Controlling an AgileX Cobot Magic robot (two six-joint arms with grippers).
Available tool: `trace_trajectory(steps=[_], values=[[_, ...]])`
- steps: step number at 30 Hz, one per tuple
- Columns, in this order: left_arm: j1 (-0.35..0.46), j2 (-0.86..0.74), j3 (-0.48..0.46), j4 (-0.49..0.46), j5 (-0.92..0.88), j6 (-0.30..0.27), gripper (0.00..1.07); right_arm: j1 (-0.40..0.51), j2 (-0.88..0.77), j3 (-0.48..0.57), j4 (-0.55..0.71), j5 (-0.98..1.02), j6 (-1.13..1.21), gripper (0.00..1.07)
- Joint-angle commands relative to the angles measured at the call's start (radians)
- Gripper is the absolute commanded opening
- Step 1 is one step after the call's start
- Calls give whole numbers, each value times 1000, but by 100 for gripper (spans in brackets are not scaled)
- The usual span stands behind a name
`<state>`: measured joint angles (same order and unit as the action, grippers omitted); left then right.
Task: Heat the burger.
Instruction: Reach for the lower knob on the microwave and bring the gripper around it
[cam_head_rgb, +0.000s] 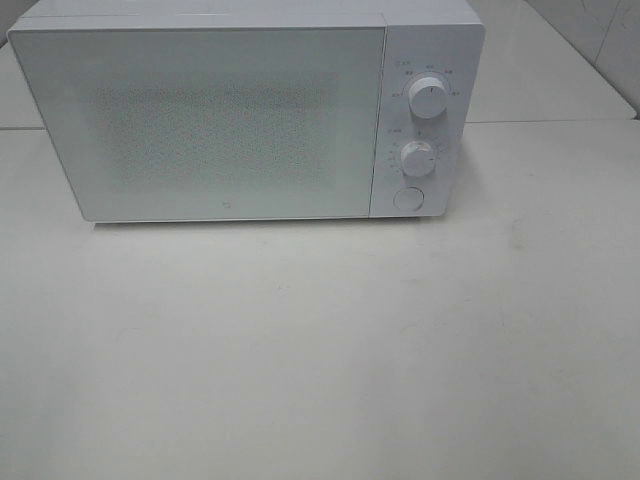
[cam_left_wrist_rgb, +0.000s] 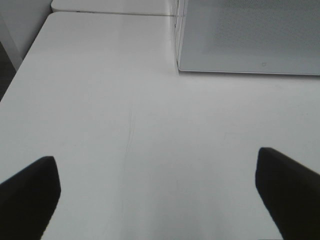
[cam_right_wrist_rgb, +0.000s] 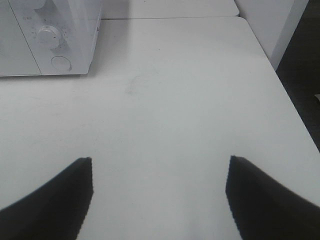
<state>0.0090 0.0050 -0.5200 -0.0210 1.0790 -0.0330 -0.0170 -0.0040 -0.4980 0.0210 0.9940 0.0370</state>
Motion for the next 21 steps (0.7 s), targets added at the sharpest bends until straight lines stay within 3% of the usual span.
trace_trajectory(steps=[1,21], values=[[4,-36,4,0,-5,3,99,-6,-32,0,-7,-1,-4,72],[4,-33,4,0,-5,3,99,-6,-32,0,-7,-1,-4,72]])
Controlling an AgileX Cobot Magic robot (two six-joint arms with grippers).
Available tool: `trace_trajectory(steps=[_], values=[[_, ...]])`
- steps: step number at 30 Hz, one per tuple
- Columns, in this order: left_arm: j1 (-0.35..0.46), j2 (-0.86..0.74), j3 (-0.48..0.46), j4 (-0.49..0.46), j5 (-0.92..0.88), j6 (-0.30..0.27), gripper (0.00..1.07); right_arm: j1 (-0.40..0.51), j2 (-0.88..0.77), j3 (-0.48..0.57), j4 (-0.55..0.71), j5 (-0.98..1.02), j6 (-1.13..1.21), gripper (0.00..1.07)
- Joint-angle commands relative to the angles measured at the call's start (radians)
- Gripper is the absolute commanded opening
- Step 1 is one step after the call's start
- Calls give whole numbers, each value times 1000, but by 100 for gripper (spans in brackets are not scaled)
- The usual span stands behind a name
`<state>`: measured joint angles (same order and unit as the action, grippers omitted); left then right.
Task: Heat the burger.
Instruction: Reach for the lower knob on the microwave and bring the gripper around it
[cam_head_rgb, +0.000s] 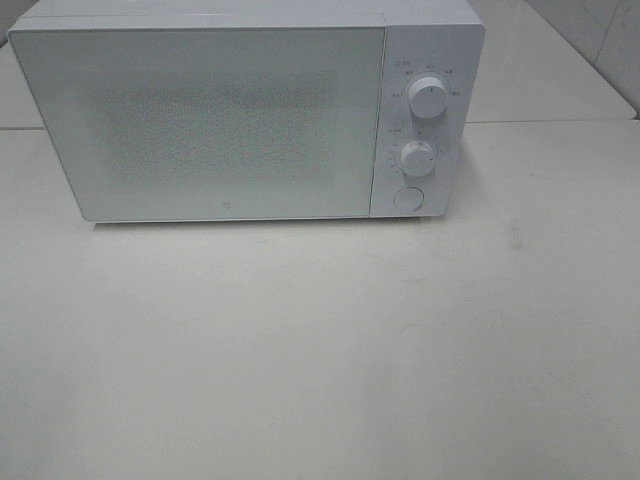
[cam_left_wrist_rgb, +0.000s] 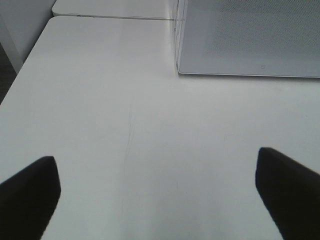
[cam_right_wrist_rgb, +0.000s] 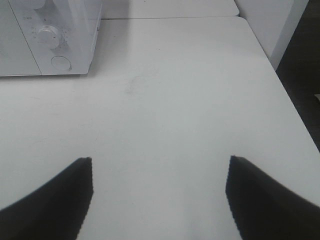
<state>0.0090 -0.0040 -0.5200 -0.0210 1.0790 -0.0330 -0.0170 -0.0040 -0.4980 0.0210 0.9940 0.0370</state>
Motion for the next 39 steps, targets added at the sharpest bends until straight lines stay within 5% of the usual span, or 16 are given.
trace_trajectory(steps=[1,23,39], values=[[4,-24,4,0,-5,3,99,-6,-32,0,-7,-1,-4,72],[4,-24,4,0,-5,3,99,-6,-27,-3,-8,-2,2,72],[4,-24,4,0,-5,3,98,-6,239,-36,-9,-271,4,72]])
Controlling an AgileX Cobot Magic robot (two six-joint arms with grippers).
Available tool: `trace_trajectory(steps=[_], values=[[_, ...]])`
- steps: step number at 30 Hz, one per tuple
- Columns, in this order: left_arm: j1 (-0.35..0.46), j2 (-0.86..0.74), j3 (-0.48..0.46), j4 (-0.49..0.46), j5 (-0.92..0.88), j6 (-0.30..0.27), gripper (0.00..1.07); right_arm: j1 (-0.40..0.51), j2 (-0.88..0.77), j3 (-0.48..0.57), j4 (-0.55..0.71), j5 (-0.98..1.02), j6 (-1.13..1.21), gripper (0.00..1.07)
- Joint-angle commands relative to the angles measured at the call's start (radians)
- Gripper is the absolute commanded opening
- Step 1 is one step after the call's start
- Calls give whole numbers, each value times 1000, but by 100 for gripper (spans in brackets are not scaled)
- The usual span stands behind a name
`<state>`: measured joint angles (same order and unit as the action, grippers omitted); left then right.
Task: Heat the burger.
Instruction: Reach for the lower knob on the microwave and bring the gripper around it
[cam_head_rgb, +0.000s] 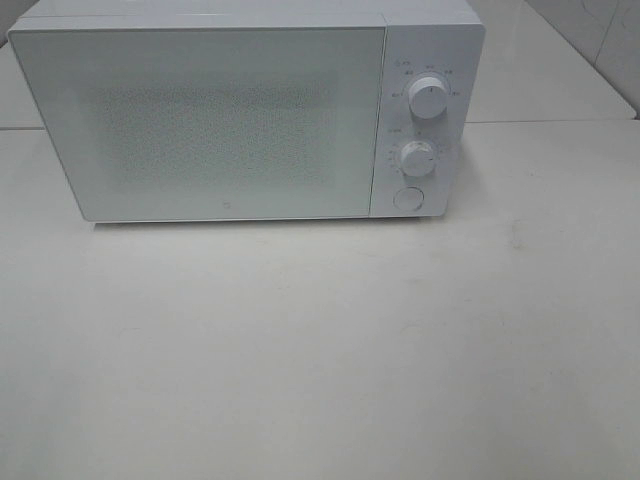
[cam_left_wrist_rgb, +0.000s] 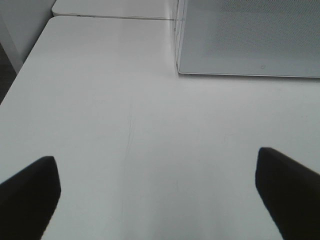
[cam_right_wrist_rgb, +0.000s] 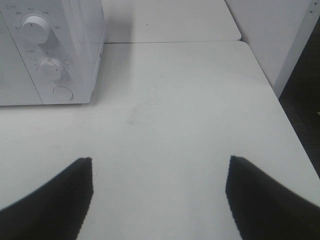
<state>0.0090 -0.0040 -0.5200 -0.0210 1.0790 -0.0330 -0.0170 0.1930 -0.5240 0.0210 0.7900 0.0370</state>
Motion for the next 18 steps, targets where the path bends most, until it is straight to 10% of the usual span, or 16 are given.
trace_trajectory(steps=[1,18], values=[[4,-24,4,0,-5,3,98,-6,77,-10,-8,-112,4,72],[4,-24,4,0,-5,3,98,-6,386,-10,-8,-435,1,72]])
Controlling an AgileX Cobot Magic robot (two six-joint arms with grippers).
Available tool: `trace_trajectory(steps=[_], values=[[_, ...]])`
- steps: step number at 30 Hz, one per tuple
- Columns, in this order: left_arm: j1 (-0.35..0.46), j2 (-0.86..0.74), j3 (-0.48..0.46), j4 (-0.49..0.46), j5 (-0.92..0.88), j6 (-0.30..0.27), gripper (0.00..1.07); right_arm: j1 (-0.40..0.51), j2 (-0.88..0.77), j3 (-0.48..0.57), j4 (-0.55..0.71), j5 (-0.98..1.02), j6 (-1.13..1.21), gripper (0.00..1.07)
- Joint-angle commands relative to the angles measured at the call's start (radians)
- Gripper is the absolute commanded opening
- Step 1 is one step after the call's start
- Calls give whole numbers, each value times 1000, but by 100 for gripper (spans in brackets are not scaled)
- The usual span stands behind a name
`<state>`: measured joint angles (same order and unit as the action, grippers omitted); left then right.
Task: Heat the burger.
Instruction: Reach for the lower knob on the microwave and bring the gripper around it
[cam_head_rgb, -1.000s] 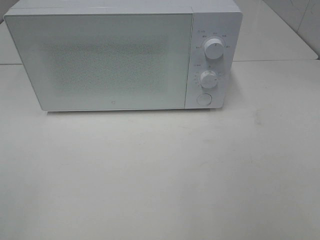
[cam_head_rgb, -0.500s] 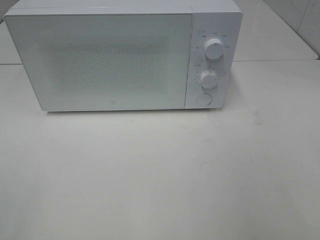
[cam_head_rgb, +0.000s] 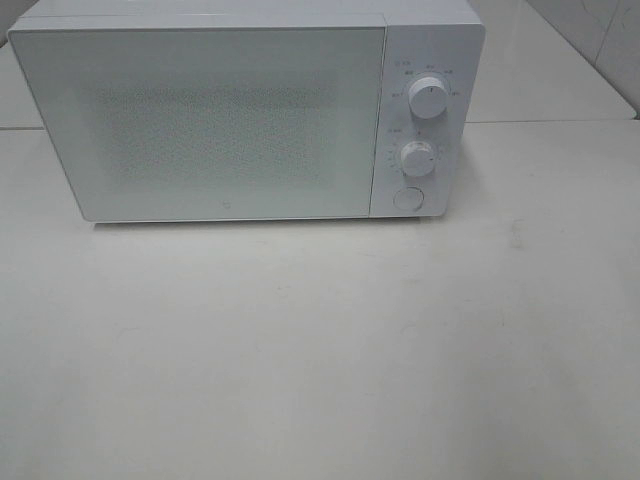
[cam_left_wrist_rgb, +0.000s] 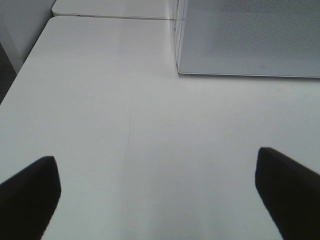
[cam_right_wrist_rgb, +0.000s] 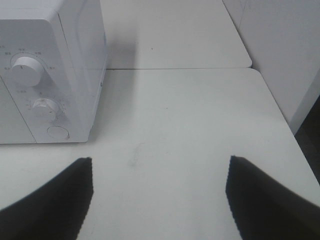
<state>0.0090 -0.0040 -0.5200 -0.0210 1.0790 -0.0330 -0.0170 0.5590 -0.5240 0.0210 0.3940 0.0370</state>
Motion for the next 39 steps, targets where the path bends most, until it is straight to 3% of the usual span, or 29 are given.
trace_trajectory(steps=[1,20,28,34,37,39], values=[[4,-24,4,0,-5,3,98,-6,62,-10,-8,-73,1,72],[4,-24,4,0,-5,3,98,-5,396,-10,-1,-432,5,72],[4,-24,4,0,-5,3,98,-2,527,28,17,-773,-3,72],[4,-24,4,0,-5,3,98,15,627,101,154,-1027,-121,72],[4,-24,4,0,-5,3,98,121,727,142,353,-1198,-275,72],[4,-24,4,0,-5,3,98,150,746,143,382,-1217,-292,72]])
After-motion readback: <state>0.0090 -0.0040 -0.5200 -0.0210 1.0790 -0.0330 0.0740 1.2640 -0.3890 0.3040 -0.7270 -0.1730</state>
